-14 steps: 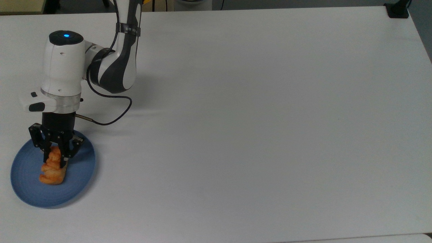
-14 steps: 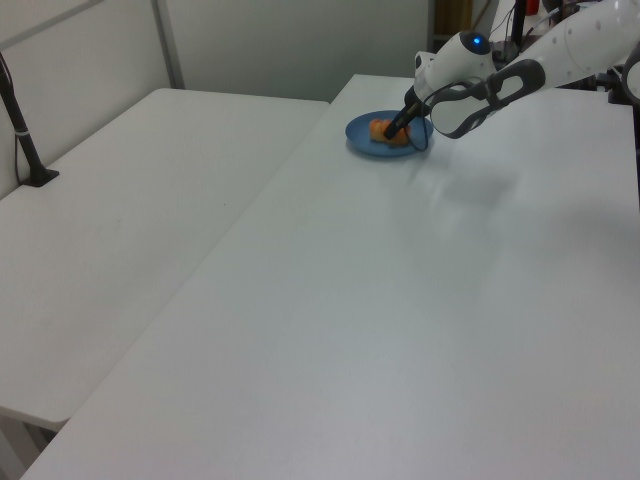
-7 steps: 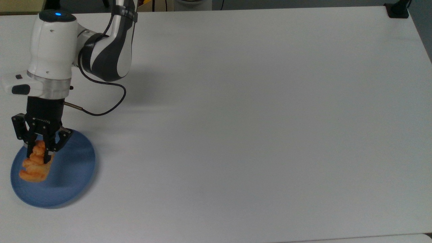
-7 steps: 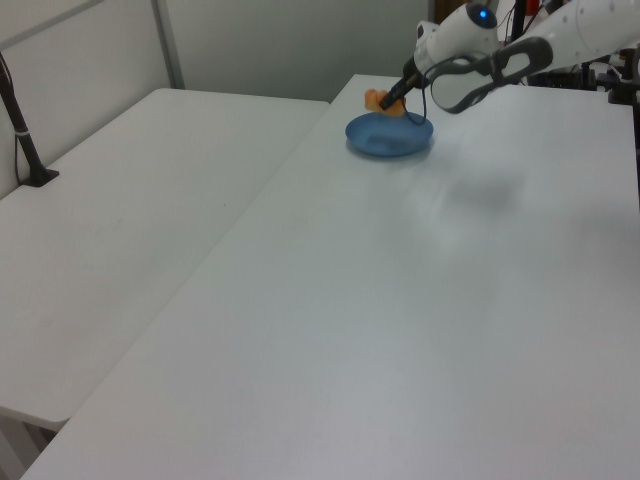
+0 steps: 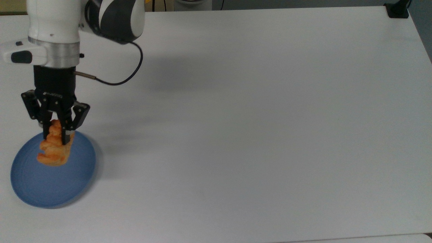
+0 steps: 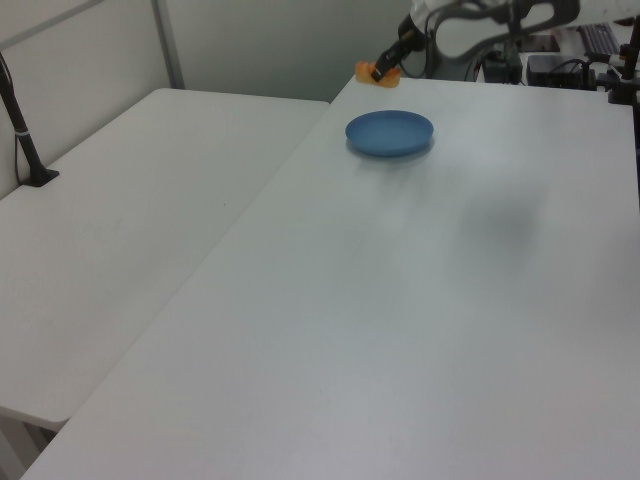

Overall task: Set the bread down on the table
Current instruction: 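Lift the bread roll off the plate and carry it across the table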

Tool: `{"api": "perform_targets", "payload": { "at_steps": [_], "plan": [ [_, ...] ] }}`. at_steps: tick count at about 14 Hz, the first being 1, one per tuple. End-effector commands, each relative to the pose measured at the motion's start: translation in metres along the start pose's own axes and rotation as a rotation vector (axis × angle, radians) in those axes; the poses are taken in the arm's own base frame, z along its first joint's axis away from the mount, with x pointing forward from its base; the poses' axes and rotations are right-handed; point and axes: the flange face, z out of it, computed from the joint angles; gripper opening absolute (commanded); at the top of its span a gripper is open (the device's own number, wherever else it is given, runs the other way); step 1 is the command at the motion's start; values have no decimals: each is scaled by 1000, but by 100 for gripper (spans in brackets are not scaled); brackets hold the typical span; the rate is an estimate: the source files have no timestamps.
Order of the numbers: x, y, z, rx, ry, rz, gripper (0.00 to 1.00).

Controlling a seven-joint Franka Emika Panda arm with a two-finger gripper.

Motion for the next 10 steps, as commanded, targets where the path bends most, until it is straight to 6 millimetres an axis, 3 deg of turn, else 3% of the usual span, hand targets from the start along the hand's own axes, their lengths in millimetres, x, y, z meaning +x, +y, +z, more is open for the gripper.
{"api": "perform_targets", "payload": {
  "at_steps": [1, 3, 8, 9, 10],
  "plan": [
    [1, -85, -70, 103, -143, -11, 41],
    [-4, -137, -89, 154, -202, -34, 41],
    [-31, -254, -110, 254, -298, -71, 41],
    [-45, -293, -113, 276, -314, -60, 41],
    [-55, -317, -114, 279, -323, -69, 42]
  ]
}}
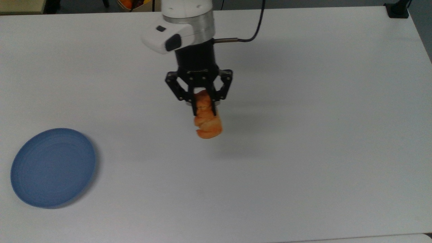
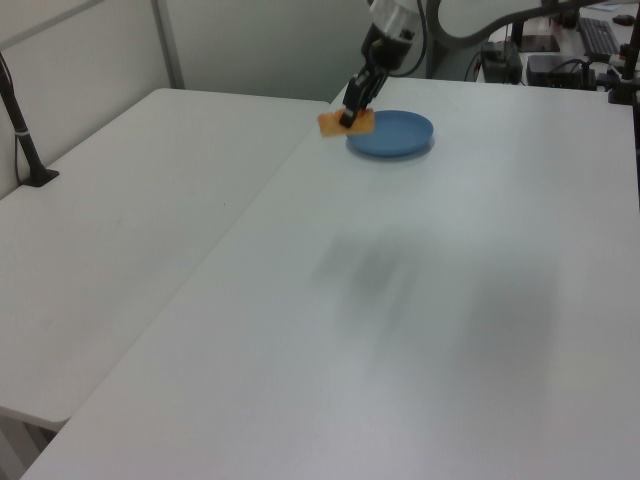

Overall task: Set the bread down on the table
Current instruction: 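Lift the bread roll off the plate and carry it across the table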

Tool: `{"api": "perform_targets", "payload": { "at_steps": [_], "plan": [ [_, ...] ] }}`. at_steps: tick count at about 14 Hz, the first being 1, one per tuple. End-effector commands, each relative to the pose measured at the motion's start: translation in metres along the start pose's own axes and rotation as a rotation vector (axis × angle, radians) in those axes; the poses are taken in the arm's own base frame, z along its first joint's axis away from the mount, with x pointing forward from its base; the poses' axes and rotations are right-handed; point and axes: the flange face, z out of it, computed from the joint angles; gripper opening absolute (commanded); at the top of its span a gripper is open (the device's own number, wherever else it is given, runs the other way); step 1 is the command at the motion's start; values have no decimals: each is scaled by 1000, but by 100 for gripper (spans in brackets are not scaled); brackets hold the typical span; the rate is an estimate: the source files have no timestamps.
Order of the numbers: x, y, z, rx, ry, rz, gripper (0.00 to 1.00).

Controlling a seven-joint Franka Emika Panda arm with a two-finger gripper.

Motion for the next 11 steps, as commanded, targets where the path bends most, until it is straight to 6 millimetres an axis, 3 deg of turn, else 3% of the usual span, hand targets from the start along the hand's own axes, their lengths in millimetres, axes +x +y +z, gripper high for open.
{"api": "perform_targets", "payload": {
  "at_steps": [1, 6, 8, 11],
  "plan": [
    [-31, -81, 27, 14, -60, -2, 42],
    [-75, -202, 75, 56, -70, -6, 42],
    [-98, -240, 98, 32, -30, -35, 42],
    [-136, -276, 148, -24, 40, -58, 42]
  ]
}}
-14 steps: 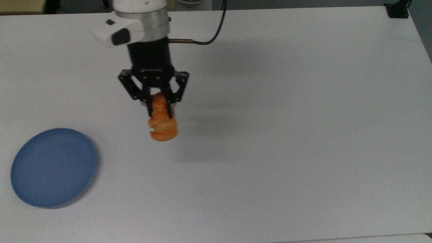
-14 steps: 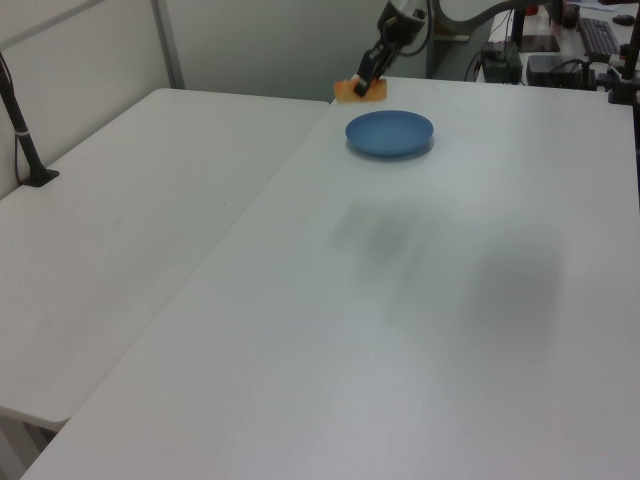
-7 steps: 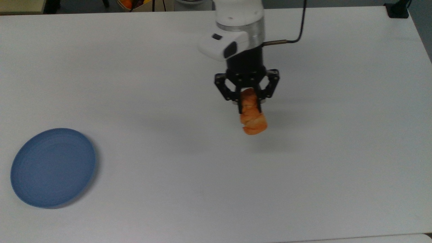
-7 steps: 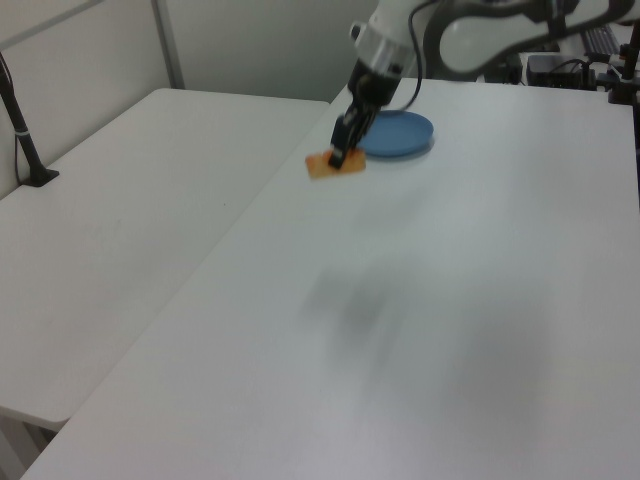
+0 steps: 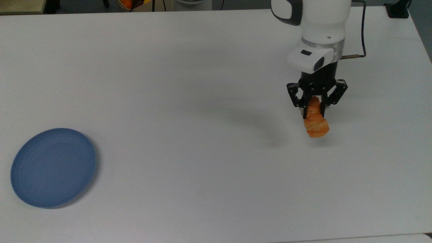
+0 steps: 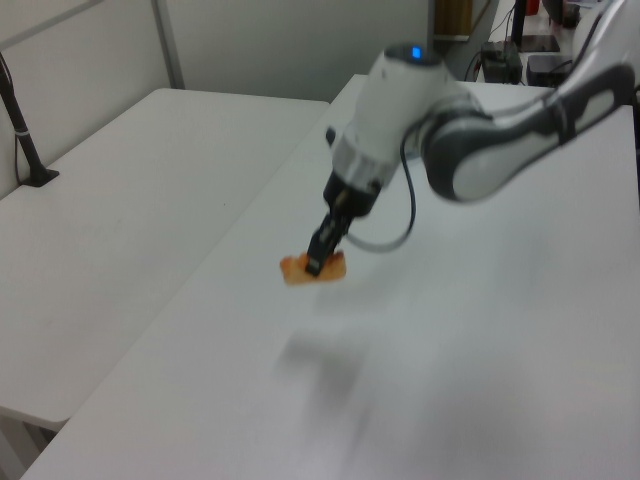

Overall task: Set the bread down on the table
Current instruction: 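Lift the bread roll off the plate and carry it across the table, then lower the bread roll onto the table and open the gripper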

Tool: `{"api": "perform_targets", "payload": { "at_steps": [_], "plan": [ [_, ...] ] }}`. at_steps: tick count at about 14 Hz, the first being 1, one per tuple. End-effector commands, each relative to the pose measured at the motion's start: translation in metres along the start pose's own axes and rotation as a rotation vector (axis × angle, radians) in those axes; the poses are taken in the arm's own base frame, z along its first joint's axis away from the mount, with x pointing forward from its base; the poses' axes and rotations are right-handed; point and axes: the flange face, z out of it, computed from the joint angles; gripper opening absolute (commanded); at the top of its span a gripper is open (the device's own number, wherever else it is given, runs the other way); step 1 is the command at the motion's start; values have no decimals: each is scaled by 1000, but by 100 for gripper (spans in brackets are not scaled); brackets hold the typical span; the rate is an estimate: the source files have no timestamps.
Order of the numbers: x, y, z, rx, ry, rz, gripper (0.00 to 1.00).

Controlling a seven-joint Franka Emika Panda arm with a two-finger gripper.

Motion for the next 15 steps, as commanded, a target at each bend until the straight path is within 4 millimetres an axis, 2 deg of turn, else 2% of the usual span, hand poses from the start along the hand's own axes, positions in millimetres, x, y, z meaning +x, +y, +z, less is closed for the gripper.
{"api": "perform_targets", "payload": {
  "at_steps": [1, 3, 4, 8, 9, 11, 12, 15],
  "plan": [
    [-24, -29, 52, -42, 86, 1, 42],
    [-38, -45, 70, -47, 124, -2, 42],
    [-47, -48, 87, -65, 134, 22, 42],
    [-54, -52, 98, -60, 167, 21, 44],
    [-56, -52, 99, -62, 165, 13, 55],
    [-62, -54, 103, -66, 155, 2, 88],
    [-65, -57, 101, -67, 154, -6, 100],
    [-48, -55, 64, -65, 175, 25, 100]
  ]
}}
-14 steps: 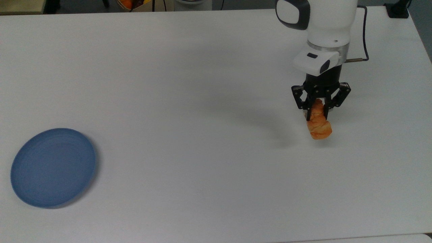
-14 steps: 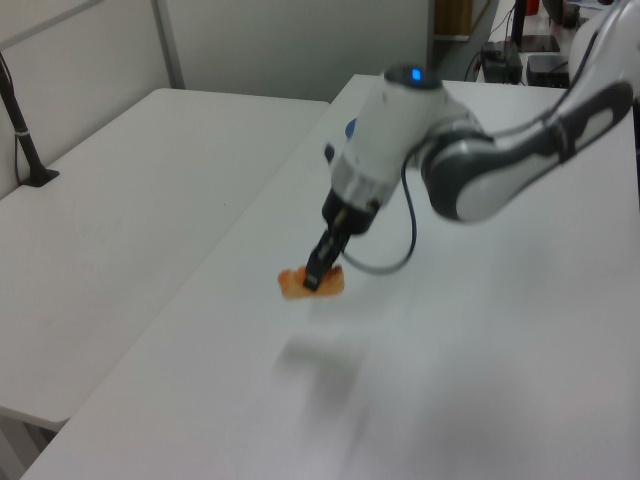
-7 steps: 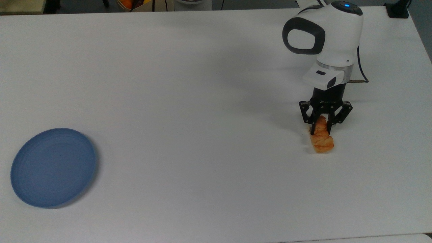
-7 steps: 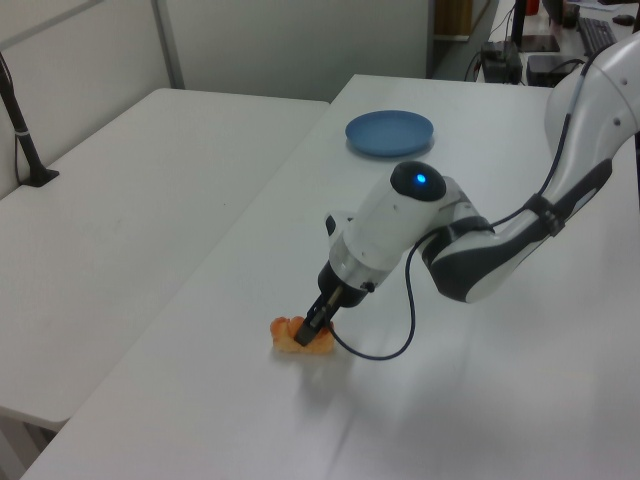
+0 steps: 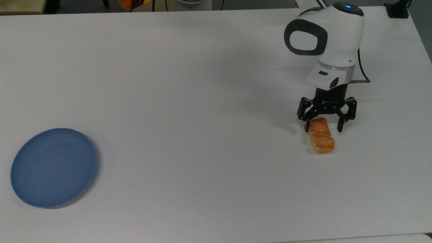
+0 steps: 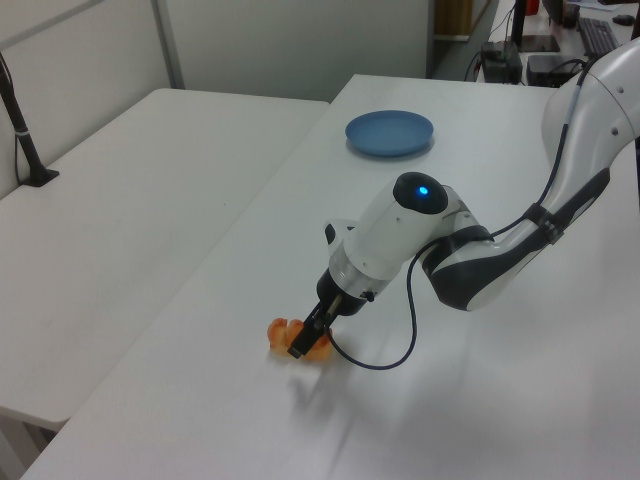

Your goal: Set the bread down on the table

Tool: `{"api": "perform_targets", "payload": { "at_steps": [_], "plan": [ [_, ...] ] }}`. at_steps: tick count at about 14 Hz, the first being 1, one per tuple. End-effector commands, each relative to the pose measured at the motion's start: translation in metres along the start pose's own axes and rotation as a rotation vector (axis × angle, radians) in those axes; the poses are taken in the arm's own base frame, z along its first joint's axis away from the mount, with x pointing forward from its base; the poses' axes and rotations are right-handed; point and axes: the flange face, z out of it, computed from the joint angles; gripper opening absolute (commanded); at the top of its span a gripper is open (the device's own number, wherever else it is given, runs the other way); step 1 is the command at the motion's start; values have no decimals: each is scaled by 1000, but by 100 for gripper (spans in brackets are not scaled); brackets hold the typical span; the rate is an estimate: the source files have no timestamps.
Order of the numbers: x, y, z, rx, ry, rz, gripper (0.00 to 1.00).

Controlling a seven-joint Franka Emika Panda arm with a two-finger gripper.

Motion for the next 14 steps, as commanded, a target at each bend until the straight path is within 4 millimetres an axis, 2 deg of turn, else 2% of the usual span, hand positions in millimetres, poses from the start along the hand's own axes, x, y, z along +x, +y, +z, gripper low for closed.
{"api": "perform_targets", "payload": {
  "at_steps": [1, 2, 4, 6, 10, 14],
  "plan": [
    [20, 6, -45, -31, 15, 31, 100],
    [29, 17, -59, -61, 5, 49, 100],
    [54, 45, -100, -107, -42, 144, 100],
    [78, 88, -150, -115, -112, 275, 100],
    [96, 139, -229, -99, -239, 343, 100],
    [107, 205, -294, -77, -379, 429, 100]
  ]
}}
